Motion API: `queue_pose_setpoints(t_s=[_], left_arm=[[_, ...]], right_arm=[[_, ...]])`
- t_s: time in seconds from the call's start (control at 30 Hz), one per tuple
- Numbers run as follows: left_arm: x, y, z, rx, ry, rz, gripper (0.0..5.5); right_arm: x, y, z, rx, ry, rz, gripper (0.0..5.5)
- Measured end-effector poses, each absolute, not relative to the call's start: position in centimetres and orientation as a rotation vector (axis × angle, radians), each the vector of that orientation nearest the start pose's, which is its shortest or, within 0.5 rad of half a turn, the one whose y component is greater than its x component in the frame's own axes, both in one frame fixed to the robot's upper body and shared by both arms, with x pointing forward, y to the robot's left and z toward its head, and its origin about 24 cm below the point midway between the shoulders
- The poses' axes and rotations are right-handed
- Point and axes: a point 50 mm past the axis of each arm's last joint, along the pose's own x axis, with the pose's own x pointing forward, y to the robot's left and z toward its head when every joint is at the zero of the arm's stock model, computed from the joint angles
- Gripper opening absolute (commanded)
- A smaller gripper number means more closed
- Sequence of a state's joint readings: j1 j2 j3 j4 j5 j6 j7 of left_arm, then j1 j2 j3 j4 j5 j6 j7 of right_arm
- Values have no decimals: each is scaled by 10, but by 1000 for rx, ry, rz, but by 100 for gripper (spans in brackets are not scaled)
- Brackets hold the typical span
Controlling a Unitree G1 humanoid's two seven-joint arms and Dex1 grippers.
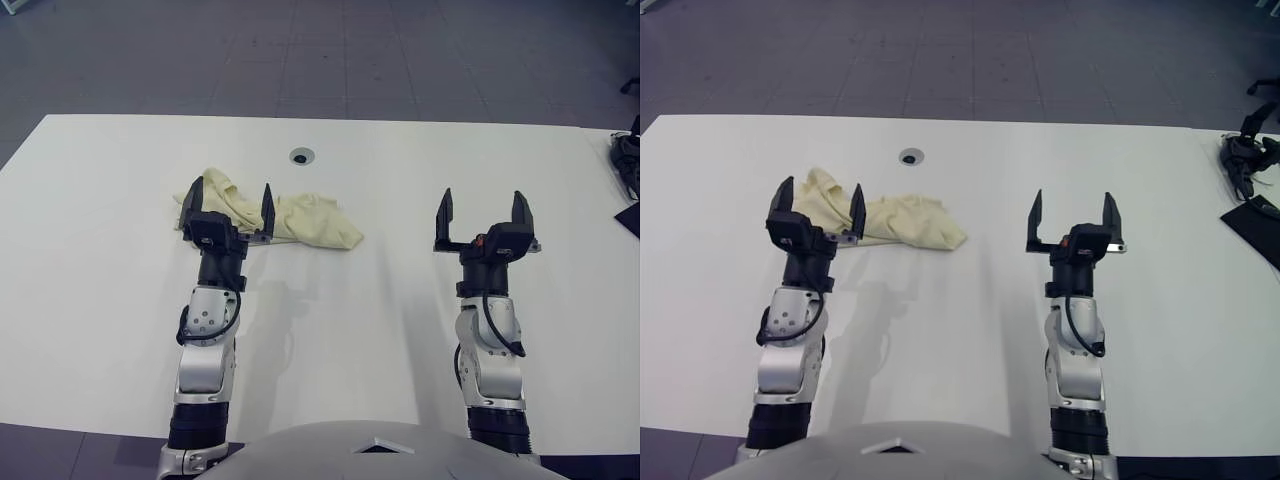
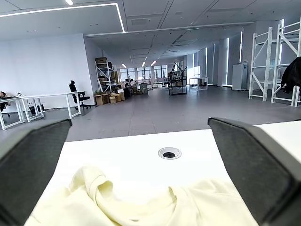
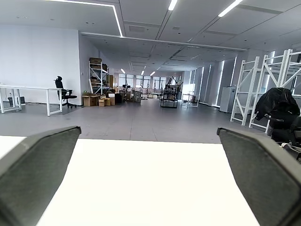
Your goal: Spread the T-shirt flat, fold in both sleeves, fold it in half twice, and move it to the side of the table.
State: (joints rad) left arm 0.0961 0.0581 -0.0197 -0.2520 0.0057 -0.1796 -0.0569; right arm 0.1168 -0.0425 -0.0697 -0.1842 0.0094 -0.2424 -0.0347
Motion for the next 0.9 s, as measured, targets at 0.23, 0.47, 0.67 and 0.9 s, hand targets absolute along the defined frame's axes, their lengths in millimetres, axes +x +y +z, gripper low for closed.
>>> queue_pose_setpoints(t_s=[0.23,0.47,0.67,0.9], left_arm=[[229,153,95,70,-336,-71,539],[228,151,96,64,-340,-76,539],[227,150,97,62,-346,-90,539],[243,160,94,199,-236,-130,539]], right_arm=[[225,-180,82,-49,-317,-126,540],[222,-179,82,-44,-318,-124,540],[219,-179,83,-42,-323,-123,540],[219,-177,81,-33,-315,-121,540]])
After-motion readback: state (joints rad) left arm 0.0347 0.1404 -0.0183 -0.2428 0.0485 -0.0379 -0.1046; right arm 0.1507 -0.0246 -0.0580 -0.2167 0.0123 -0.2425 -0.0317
